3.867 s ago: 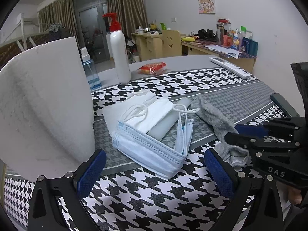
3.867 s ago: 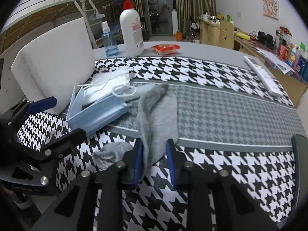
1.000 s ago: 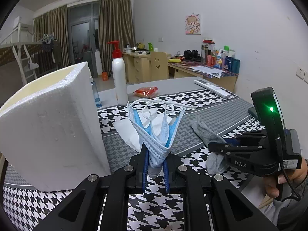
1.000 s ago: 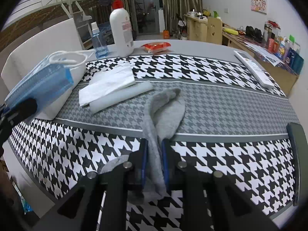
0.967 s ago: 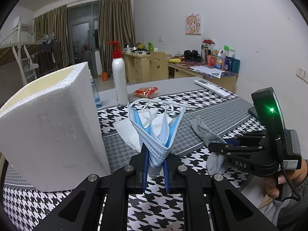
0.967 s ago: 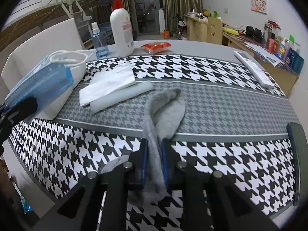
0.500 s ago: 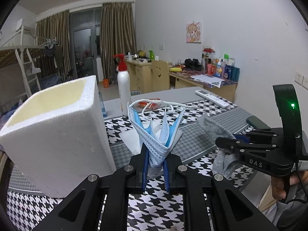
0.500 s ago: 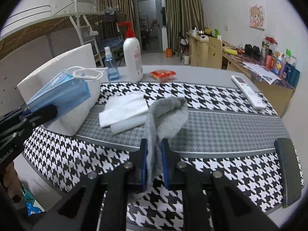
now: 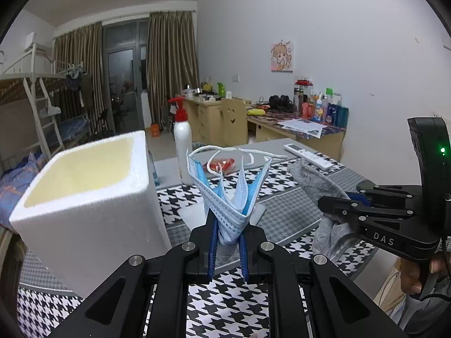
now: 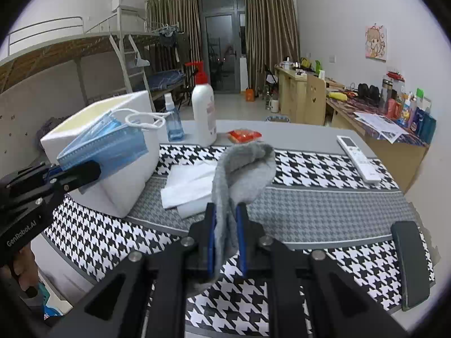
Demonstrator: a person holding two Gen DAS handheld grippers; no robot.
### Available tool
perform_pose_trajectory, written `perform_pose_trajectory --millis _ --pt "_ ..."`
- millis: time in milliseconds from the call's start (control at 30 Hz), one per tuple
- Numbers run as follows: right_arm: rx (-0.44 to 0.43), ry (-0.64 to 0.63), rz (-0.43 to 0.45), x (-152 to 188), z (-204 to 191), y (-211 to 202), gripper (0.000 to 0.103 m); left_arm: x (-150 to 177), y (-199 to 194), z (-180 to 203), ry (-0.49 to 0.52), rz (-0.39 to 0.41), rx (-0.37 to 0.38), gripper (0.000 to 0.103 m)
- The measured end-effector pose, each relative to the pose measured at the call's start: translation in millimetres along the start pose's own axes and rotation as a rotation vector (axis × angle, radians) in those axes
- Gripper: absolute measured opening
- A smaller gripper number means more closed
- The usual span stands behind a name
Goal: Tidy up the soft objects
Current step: 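Carry the mask and sock over the white foam box with both tools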
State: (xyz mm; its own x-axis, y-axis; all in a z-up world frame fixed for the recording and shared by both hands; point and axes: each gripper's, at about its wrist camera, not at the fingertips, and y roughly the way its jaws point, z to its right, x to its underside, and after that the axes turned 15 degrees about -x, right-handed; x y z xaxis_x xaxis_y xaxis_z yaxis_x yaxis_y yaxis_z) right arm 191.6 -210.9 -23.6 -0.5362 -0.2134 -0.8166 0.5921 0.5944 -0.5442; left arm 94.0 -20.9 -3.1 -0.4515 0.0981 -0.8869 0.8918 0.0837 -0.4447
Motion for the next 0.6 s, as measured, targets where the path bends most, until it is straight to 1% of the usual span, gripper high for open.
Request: perform_pose_trajectory --millis 200,600 --pt "-0.002 -0.010 0.035 -9.8 -7.0 -7.7 0.017 -9.0 -8.8 -10.0 -0.016 0.030 0.010 0.014" --pt "-0.016 -0.016 0.073 -34.6 -10.9 -8.9 0.017 -31.0 -3.3 -21.6 -0.042 0.041 0.009 0.014"
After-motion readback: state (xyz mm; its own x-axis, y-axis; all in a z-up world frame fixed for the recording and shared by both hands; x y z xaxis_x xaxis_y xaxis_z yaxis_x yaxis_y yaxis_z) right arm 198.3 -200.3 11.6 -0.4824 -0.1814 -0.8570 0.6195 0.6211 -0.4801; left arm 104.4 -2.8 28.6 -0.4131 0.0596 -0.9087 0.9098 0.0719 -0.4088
